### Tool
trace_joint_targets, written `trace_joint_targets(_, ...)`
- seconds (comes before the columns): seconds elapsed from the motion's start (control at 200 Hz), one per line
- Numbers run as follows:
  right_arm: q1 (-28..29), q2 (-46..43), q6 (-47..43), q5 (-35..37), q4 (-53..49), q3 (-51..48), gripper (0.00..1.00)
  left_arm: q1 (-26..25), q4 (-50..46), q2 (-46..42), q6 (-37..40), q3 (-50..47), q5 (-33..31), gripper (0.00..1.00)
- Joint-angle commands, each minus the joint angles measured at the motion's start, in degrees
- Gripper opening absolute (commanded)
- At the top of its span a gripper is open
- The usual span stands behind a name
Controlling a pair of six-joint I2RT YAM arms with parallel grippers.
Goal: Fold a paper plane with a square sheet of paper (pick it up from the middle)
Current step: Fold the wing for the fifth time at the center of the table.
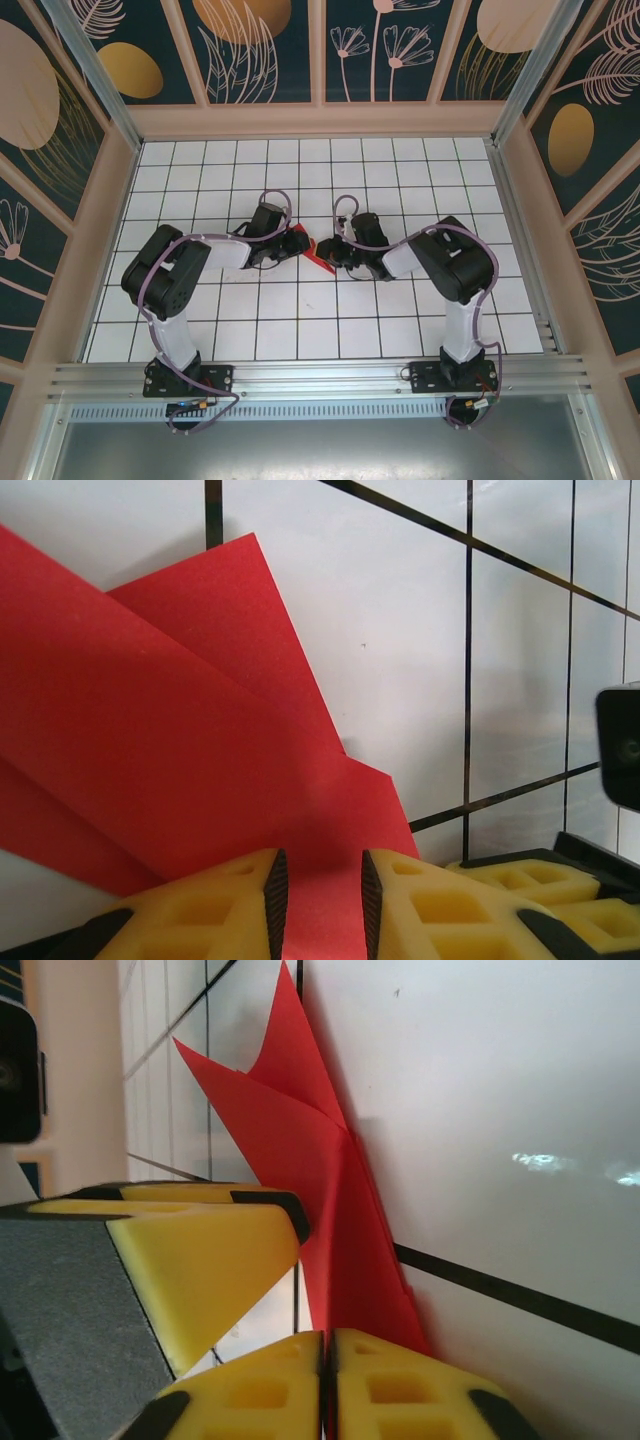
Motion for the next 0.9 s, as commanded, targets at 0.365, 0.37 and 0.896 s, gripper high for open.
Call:
trace_joint_targets(0.365, -0.1, -7.9, -23.2, 0.1, -20.8, 3.6, 0.29, 0.0, -5.7, 3.8, -0.1, 0.8, -3.6, 0.30)
trace_joint_targets(0.37, -0.1, -7.9, -23.2, 0.0, -20.8, 3.6, 0.29, -0.1, -5.7, 3.8, -0.1, 0.8, -3.6, 0.30)
trace_joint_targets(0.896, -1.0, -4.0, -22.9, -2.6, -18.2, 2.5, 0.07, -0.1, -6.8, 3.1, 0.1, 2.0, -4.0, 0.32)
